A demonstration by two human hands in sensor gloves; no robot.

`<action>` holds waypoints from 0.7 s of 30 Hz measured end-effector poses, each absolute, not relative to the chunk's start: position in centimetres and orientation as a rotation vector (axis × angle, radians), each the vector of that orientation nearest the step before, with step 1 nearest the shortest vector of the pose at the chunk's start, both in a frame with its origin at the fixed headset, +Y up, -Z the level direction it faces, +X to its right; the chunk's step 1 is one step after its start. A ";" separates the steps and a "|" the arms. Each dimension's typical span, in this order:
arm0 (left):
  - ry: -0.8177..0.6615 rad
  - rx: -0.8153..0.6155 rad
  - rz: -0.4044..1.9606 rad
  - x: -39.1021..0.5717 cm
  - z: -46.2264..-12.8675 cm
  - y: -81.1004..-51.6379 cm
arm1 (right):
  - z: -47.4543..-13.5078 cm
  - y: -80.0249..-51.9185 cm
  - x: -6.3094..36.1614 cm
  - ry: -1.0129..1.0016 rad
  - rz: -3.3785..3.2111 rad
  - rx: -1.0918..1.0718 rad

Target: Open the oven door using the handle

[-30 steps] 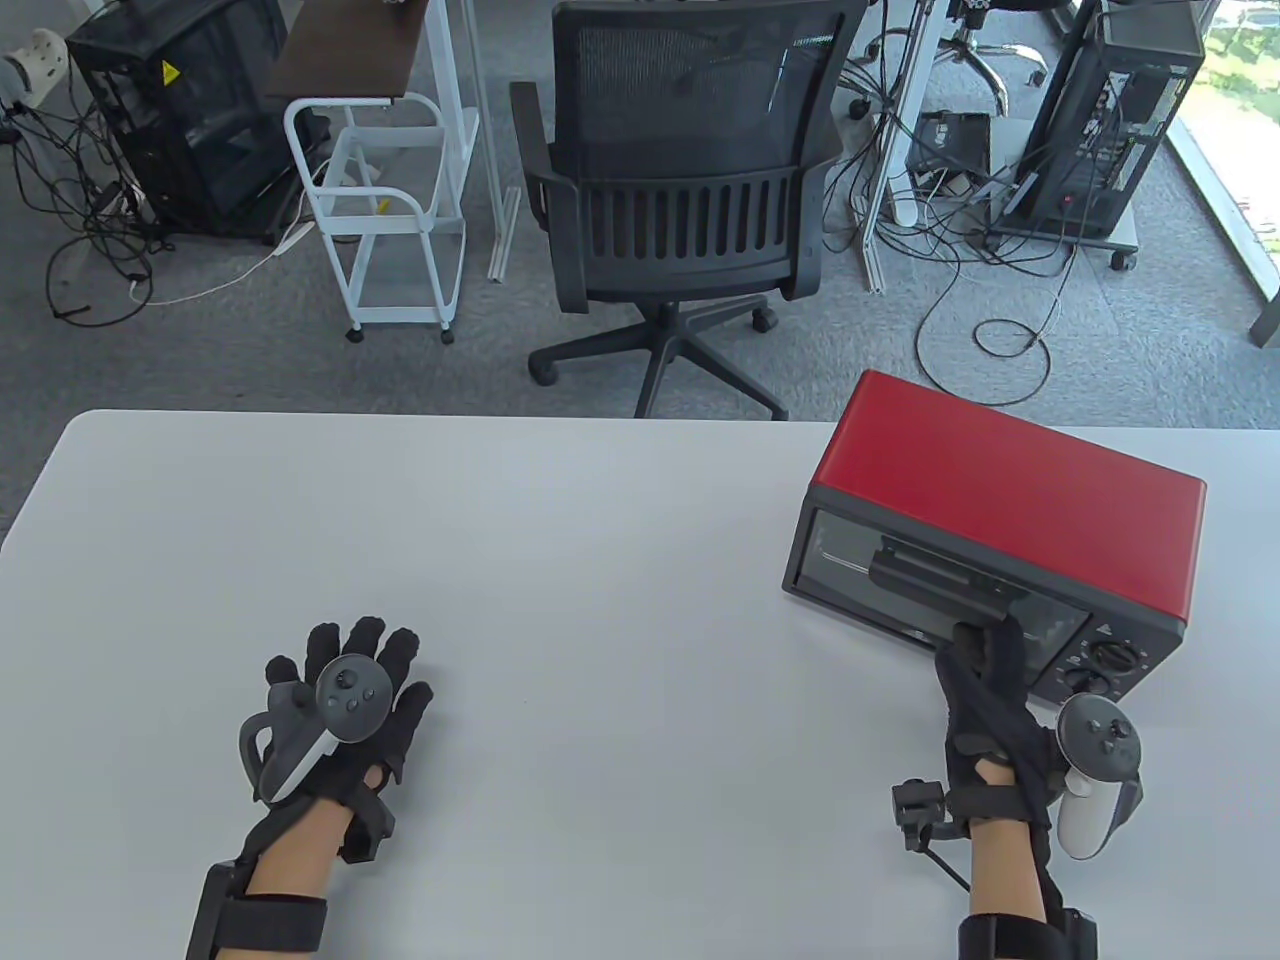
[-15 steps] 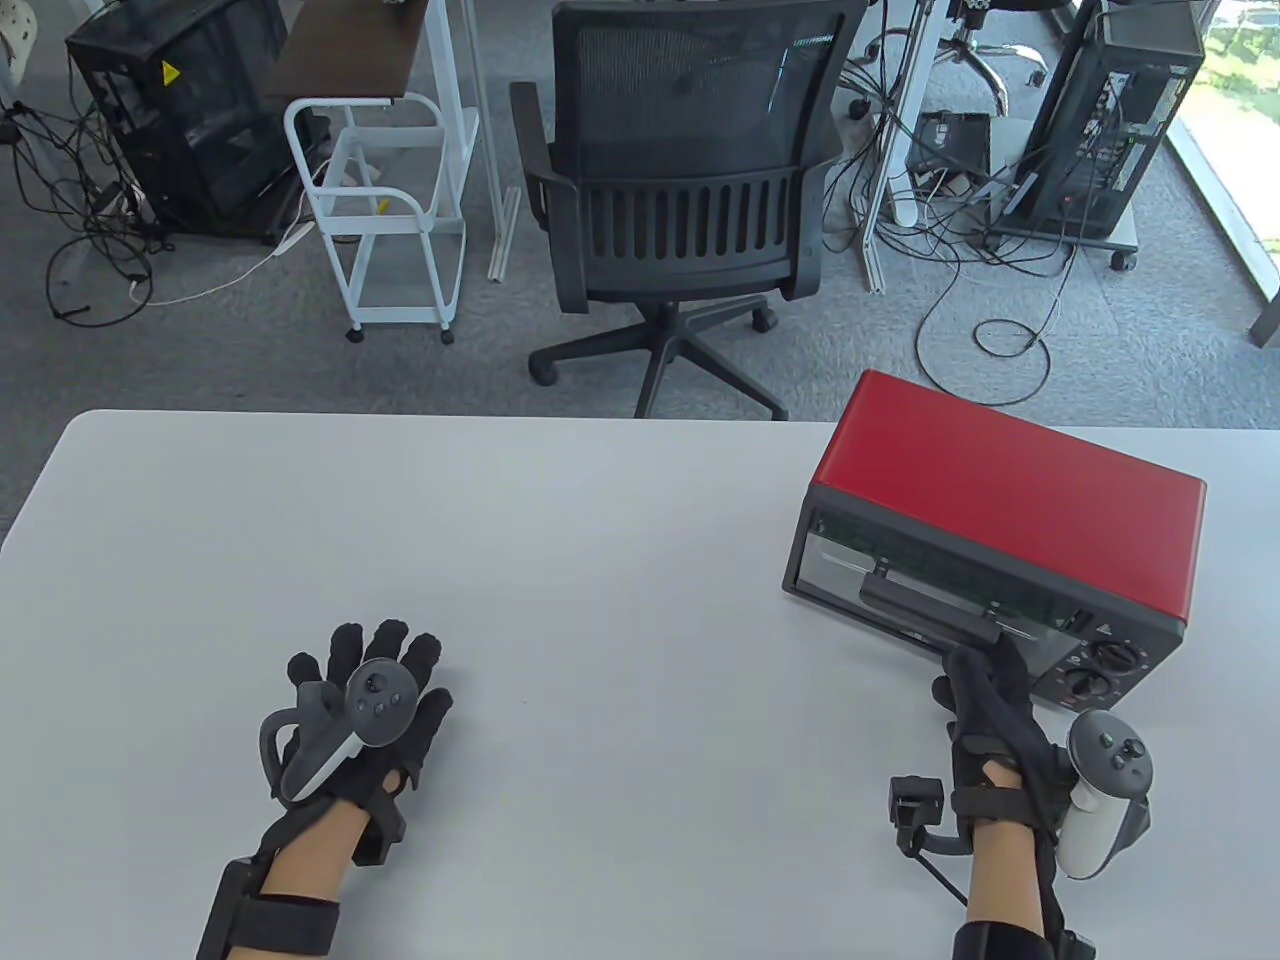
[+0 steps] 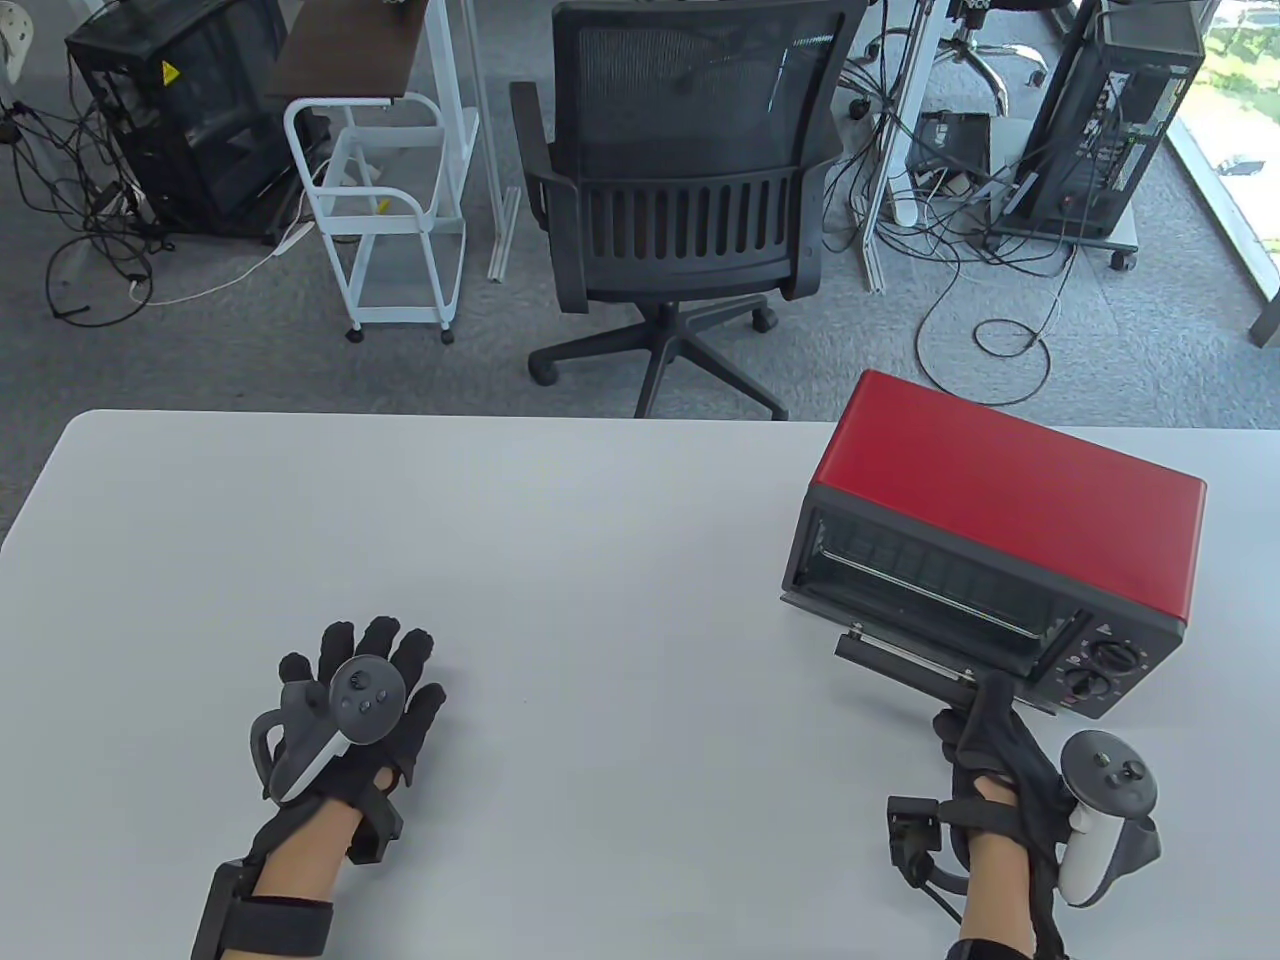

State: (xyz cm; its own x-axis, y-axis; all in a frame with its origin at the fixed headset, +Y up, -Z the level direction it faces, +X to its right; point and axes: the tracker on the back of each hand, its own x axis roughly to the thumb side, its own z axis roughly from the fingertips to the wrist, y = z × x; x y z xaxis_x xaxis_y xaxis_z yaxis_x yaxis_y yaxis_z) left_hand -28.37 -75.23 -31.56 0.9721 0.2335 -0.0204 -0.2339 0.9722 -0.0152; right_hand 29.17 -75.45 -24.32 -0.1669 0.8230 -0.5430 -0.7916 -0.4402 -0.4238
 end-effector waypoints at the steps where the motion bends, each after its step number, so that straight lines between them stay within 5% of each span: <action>1: 0.019 -0.018 0.236 -28.4 -31.6 -75.2 | -24.2 -75.5 29.1 -0.038 1.838 -0.897; 21: 0.006 -0.020 0.239 -28.4 -31.5 -75.5 | -23.0 -77.2 27.8 0.169 2.083 -1.092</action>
